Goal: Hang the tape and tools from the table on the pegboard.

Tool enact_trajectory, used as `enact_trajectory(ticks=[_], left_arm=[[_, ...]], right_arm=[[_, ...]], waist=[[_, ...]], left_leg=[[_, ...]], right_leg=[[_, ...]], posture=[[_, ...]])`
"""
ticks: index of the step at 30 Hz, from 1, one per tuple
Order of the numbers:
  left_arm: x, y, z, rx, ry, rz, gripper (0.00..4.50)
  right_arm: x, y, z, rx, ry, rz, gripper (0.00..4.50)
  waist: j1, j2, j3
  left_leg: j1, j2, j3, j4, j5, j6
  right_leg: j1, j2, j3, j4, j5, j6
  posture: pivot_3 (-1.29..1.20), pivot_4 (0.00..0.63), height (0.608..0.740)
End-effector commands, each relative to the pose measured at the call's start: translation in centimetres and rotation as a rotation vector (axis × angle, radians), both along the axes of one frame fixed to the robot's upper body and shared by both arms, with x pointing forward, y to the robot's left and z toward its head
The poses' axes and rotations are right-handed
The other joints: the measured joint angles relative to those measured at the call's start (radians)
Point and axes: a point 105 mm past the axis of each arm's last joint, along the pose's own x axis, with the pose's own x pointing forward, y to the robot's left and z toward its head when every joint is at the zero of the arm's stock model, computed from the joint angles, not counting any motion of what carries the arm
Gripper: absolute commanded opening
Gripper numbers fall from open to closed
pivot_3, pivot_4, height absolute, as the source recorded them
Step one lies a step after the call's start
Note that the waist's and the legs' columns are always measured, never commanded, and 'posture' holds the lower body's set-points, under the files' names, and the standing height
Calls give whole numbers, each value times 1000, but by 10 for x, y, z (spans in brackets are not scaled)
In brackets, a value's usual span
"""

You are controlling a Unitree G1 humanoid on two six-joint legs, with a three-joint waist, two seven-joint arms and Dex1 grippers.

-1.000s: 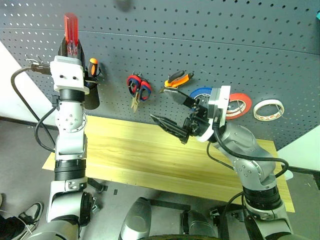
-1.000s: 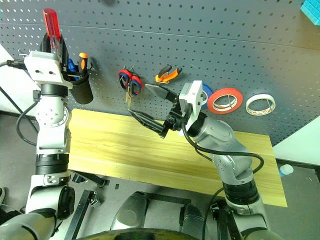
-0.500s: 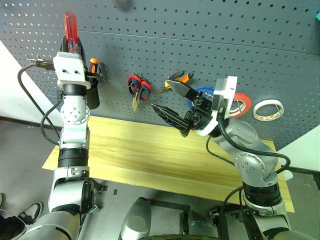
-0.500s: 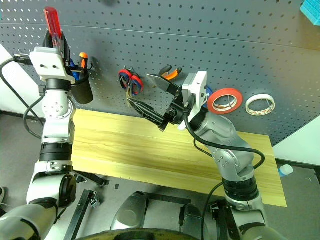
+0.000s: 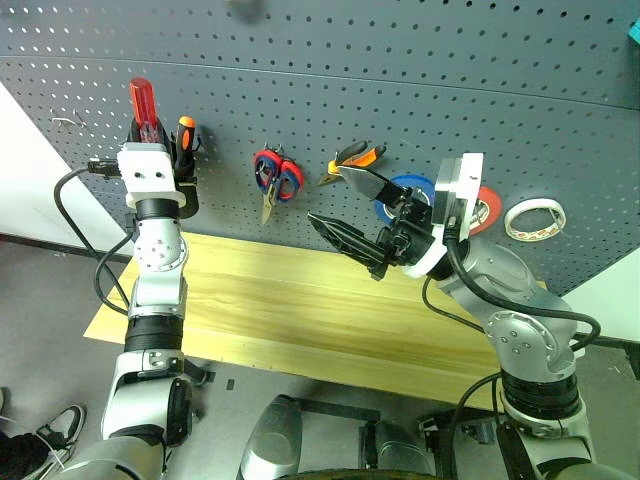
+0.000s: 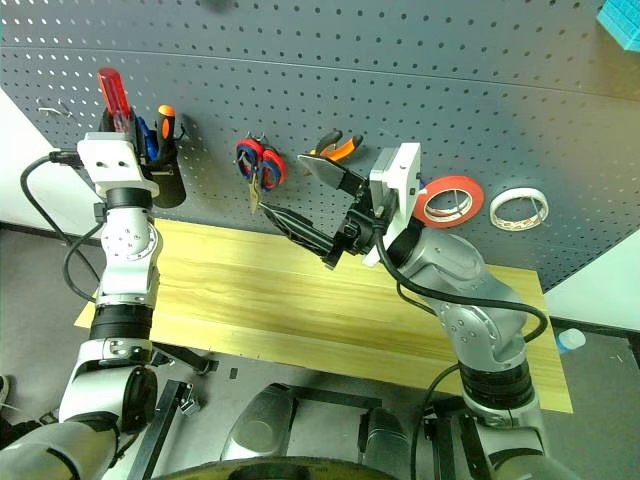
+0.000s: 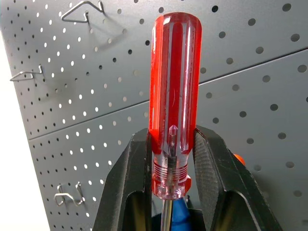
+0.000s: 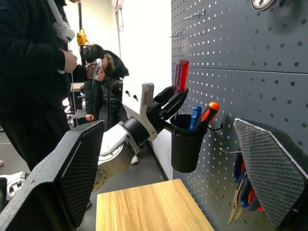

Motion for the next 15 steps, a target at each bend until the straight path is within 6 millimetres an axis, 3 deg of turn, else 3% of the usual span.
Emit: enact_trajectory(ticks=[1,7,8,15], left_arm=[[-3,5,15,-27,-61,21,848],[-1,13,19,-43,-62,61,848],[0,15,19,-45,-60,68,1584],[-5,23,33,-75,-115,93,3817]], right_arm=[[-9,-2,7,6,-28,7,4500],[-10,-3,4,-7,-13,0,4500],[-9,-3,4,-9,-11,0,4500],[-8,-3,0,-18,-4,-4,4500]], waist=[[-1,0,0],[-4,0,0],[-5,0,0],[-21,0,0]], left_leg=[[0,0,0,0,0,0],[0,0,-1,0,0,0],[0,0,-1,0,0,0],[0,0,-1,0,0,0]], right_leg=[[0,0,0,0,0,0],[0,0,0,0,0,0],[0,0,0,0,0,0],[0,0,-1,0,0,0]], posture=[[291,113,677],[292,116,677],[292,116,677],[298,114,677]])
